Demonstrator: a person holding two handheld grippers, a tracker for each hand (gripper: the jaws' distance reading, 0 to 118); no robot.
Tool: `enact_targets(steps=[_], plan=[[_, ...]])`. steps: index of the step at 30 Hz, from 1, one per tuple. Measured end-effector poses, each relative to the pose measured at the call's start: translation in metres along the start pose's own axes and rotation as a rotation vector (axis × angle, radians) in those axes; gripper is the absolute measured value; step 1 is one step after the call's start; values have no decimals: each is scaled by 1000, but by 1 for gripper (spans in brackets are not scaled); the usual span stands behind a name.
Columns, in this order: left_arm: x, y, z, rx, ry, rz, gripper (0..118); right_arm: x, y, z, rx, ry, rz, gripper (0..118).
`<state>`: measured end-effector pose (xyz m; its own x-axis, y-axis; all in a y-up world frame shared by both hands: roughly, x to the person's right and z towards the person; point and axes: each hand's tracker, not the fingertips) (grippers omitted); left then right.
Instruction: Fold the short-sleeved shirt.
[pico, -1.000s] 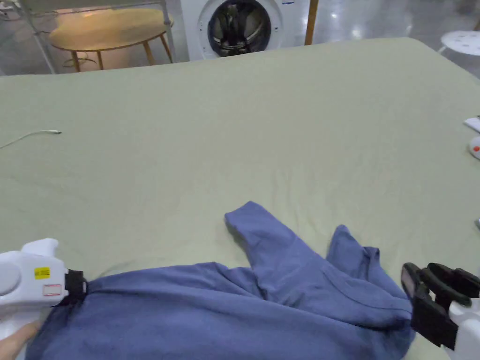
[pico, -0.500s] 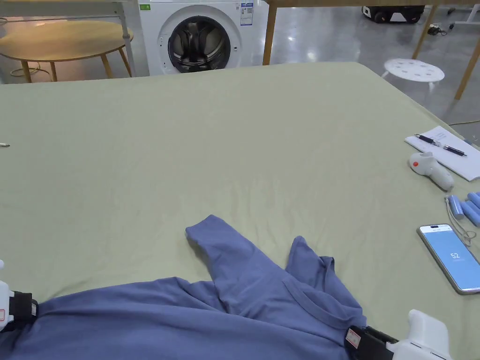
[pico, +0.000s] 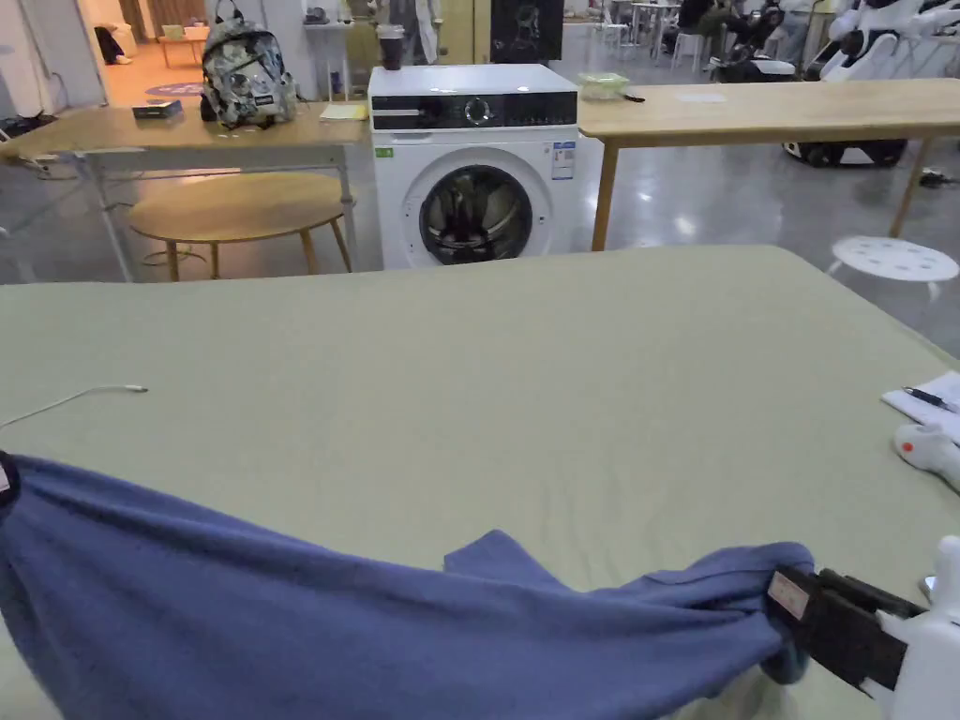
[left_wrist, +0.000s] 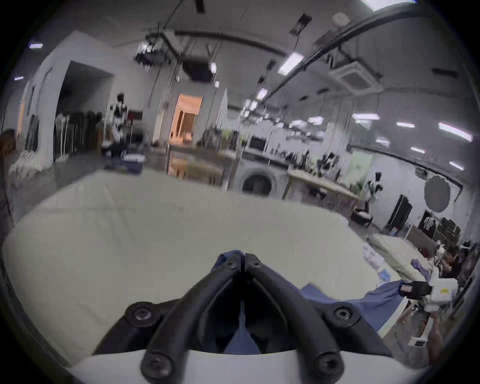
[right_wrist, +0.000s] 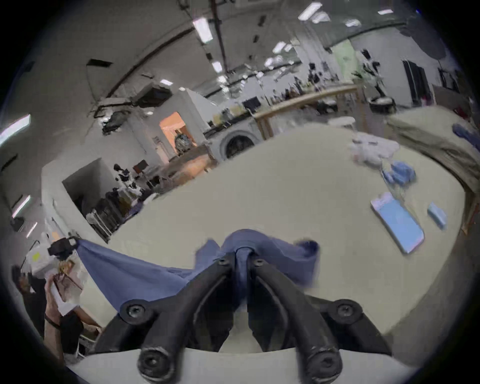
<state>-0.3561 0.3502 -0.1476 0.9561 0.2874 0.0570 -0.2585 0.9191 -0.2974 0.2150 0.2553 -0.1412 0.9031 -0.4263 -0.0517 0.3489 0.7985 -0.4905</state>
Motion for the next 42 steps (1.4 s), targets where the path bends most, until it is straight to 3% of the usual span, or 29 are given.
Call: enact_targets(steps=[4, 10, 19, 26, 34, 42], plan=[[8, 48, 23, 138, 0, -41, 0, -28, 55, -10, 88, 39, 111, 6], [11, 102, 22, 249, -6, -53, 0, -69, 134, -20, 236, 91, 186, 6], [7, 183, -27, 303, 4, -40, 0, -120, 254, -53, 355, 127, 218, 6], [-3, 217, -90, 299, 41, -3, 0, -154, 325, -102, 381, 74, 258, 6], [-9, 199, -158, 222, 89, -24, 0, -142, 338, -165, 340, 19, 255, 6], [-26, 77, -190, -2, 69, 49, 0, -82, 238, -217, 142, -32, 233, 6]])
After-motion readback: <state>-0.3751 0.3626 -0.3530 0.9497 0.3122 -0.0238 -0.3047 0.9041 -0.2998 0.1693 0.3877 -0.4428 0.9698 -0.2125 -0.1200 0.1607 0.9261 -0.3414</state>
